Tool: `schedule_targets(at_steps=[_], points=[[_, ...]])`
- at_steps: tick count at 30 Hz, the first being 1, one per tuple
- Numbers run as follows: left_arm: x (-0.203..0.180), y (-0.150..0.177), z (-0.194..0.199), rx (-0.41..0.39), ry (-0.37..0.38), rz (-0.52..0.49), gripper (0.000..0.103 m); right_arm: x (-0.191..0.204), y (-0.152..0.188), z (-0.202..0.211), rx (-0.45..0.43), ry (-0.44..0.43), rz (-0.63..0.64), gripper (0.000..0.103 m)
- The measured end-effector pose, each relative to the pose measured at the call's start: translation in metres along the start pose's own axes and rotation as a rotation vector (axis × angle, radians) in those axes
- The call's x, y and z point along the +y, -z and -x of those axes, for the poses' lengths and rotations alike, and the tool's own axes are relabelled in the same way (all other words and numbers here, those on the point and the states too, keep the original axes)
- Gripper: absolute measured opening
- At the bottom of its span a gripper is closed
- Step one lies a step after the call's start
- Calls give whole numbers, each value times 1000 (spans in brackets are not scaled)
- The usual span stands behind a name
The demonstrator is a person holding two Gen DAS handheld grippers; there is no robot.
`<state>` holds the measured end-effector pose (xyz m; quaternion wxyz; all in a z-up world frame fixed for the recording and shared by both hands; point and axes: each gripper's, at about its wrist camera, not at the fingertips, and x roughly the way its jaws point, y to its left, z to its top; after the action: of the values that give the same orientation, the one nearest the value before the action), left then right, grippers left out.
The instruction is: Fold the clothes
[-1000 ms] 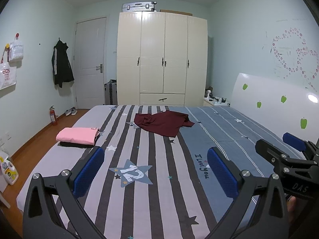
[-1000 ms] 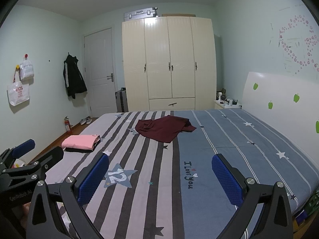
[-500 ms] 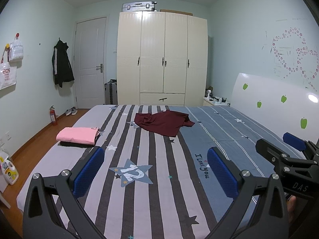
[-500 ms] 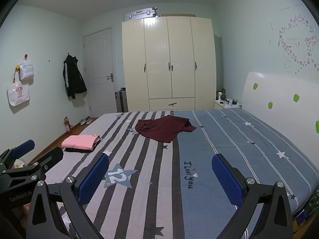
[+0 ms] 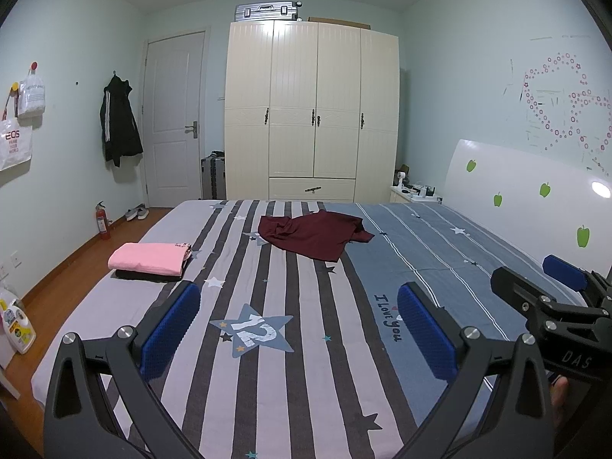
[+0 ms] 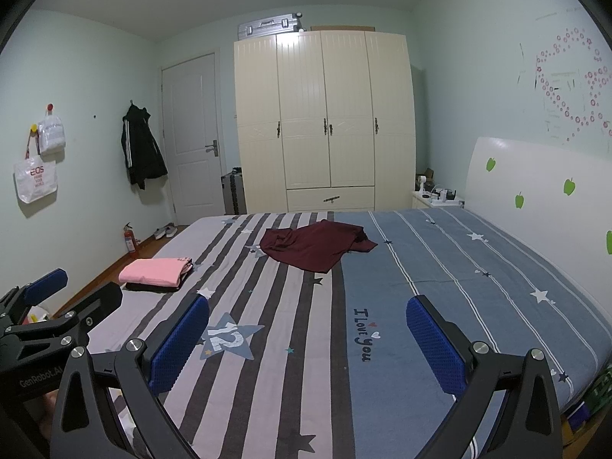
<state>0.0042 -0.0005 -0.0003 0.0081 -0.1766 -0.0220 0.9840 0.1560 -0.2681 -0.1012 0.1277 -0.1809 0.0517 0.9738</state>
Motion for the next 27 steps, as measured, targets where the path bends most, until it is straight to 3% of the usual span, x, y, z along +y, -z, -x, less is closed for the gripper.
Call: schedule_targets(at_steps=[3, 27], points=[[0, 0, 0, 1, 26, -9, 102, 1, 1, 0, 1, 1, 0, 102], [1, 4, -4, 4, 28, -8, 102, 2, 3, -3, 3, 1, -6, 102]])
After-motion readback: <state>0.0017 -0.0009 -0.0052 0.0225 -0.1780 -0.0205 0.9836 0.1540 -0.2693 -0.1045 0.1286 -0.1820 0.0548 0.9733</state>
